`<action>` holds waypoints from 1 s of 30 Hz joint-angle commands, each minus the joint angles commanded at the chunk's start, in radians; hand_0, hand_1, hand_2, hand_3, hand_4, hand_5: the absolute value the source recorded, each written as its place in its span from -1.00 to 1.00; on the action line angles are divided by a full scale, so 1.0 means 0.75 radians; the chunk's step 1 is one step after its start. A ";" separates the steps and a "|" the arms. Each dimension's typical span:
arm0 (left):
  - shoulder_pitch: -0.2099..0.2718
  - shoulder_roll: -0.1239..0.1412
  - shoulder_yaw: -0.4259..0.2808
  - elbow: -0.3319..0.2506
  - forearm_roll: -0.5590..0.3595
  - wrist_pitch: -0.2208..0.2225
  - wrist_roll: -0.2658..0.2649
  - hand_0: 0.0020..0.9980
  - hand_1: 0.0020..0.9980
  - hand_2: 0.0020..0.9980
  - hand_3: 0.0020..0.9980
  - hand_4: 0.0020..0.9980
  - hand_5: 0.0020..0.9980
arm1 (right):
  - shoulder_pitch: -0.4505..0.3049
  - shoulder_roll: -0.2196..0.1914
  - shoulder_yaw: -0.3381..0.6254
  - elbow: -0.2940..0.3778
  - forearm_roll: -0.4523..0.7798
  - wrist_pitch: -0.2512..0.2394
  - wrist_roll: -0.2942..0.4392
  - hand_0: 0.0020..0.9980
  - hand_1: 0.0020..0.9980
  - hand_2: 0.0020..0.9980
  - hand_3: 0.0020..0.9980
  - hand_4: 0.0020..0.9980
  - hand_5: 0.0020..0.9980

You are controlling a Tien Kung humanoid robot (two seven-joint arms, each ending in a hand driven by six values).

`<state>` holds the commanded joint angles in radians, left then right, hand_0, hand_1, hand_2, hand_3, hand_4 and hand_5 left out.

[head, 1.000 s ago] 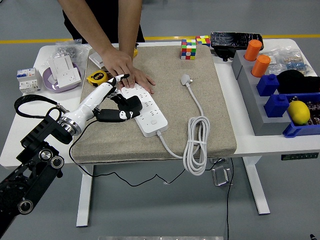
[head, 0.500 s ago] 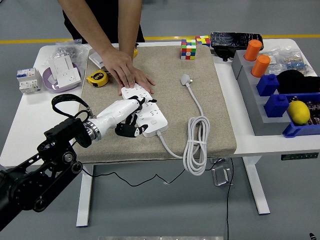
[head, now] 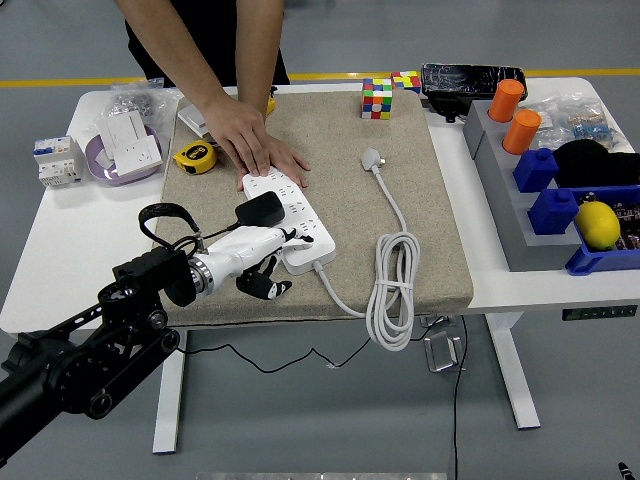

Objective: Pick up the plug,place it near the board,insert it into the board,press the button

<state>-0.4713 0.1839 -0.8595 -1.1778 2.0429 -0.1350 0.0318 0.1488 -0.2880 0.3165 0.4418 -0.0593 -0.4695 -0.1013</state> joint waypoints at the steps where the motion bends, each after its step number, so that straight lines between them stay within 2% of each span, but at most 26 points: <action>1: -0.001 0.000 -0.002 0.000 0.001 0.001 0.000 -0.71 -0.95 -0.73 0.75 0.38 -1.00 | 0.000 0.000 0.001 0.000 0.000 0.000 0.000 0.89 0.69 0.56 0.59 1.00 1.00; 14: -0.013 -0.005 0.019 0.036 0.006 0.000 -0.003 -0.70 -0.95 -0.73 0.74 0.38 -1.00 | 0.006 0.002 0.002 0.000 0.001 0.000 0.001 0.89 0.69 0.56 0.59 1.00 1.00; 30: -0.012 -0.014 0.027 0.070 0.006 0.027 -0.015 -0.70 -0.95 -0.73 0.74 0.38 -1.00 | -0.001 0.001 -0.001 -0.001 0.001 0.001 0.001 0.89 0.69 0.56 0.59 1.00 1.00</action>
<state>-0.4802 0.1735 -0.8389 -1.1252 2.0473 -0.1149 0.0209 0.1483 -0.2871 0.3159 0.4411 -0.0586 -0.4691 -0.1008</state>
